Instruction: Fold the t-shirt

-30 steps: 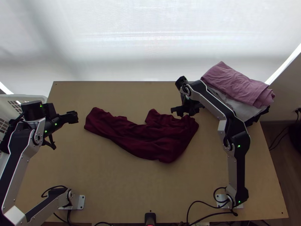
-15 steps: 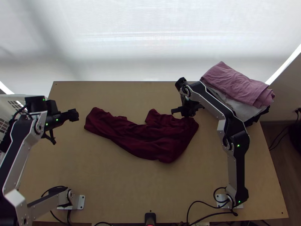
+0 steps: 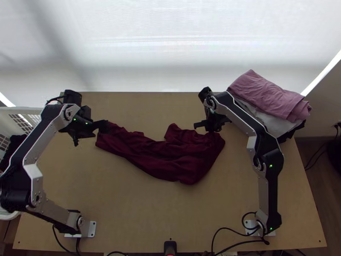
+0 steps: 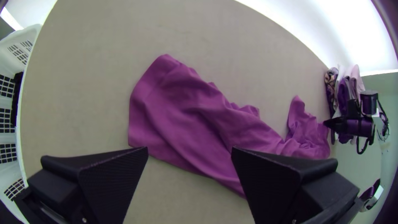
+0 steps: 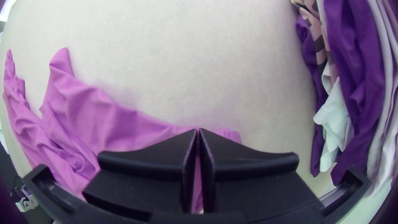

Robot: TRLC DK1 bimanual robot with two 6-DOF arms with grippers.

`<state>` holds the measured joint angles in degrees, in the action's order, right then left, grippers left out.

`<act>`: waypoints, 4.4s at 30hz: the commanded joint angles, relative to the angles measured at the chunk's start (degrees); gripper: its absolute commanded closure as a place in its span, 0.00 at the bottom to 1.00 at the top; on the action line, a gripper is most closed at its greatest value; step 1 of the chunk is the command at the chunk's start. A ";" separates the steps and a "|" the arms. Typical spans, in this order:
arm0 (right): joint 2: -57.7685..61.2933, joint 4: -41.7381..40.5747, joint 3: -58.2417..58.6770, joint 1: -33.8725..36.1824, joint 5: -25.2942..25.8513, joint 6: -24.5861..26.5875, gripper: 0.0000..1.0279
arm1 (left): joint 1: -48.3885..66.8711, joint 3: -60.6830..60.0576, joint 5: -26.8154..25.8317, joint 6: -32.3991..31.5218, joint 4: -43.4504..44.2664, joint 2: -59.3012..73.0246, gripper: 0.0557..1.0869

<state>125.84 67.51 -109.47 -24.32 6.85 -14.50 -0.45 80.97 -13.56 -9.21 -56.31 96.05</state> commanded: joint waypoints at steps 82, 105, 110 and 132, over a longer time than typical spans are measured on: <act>-30.66 -23.82 -20.34 6.03 4.66 -2.37 0.97 | -2.72 39.53 14.79 -14.17 16.85 -10.62 0.96; -46.39 -18.29 -2.59 6.74 2.73 -1.14 0.97 | 0.54 7.36 13.12 -14.17 14.48 -35.23 0.96; -46.39 -15.65 1.63 6.74 2.73 -1.23 0.97 | 1.68 -4.94 13.21 -13.99 14.30 -37.95 0.96; -45.42 -24.35 32.48 7.79 2.82 -0.53 0.97 | 20.14 -39.40 12.86 -17.68 23.44 -37.08 0.96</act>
<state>80.88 44.66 -78.61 -16.43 8.84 -15.77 16.88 43.90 -0.99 -25.36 -33.26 58.50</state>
